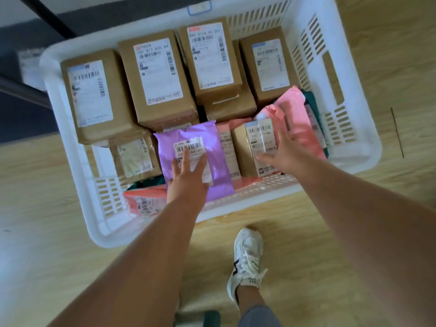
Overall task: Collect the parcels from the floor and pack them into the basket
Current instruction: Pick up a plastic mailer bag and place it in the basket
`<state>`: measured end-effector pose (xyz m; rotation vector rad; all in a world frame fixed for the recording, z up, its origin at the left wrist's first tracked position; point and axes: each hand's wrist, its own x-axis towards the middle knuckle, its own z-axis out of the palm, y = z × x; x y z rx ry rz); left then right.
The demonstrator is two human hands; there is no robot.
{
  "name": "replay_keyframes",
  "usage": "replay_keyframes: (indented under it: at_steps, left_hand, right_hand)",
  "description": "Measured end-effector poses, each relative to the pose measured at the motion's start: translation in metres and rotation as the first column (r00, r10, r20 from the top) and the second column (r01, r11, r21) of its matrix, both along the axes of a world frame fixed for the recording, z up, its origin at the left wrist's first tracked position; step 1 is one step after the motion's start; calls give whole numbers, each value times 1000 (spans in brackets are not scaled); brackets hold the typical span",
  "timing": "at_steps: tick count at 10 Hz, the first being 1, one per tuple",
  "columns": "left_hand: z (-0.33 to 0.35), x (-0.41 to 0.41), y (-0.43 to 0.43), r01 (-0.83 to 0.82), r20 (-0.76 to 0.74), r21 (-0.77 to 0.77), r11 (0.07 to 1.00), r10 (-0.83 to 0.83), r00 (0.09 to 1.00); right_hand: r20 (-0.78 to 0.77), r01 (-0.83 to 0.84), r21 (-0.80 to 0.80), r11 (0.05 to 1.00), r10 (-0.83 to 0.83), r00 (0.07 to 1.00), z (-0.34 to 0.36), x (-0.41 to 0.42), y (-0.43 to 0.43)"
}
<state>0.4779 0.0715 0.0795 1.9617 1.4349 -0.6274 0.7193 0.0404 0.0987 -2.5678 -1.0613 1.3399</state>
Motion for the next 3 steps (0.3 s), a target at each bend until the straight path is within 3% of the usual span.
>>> replay_keyframes:
  at_steps: [2,3]
  left_hand:
    - [34,-16,-21,-73,65,55,996,69,995]
    - [56,-26,-23,-79,91,66,995,73,993]
  right_hand:
    - [303,-200,-64,978,210,930,25,-24,-13]
    - [287,-259,-19,966,253,924,48,-46,-20]
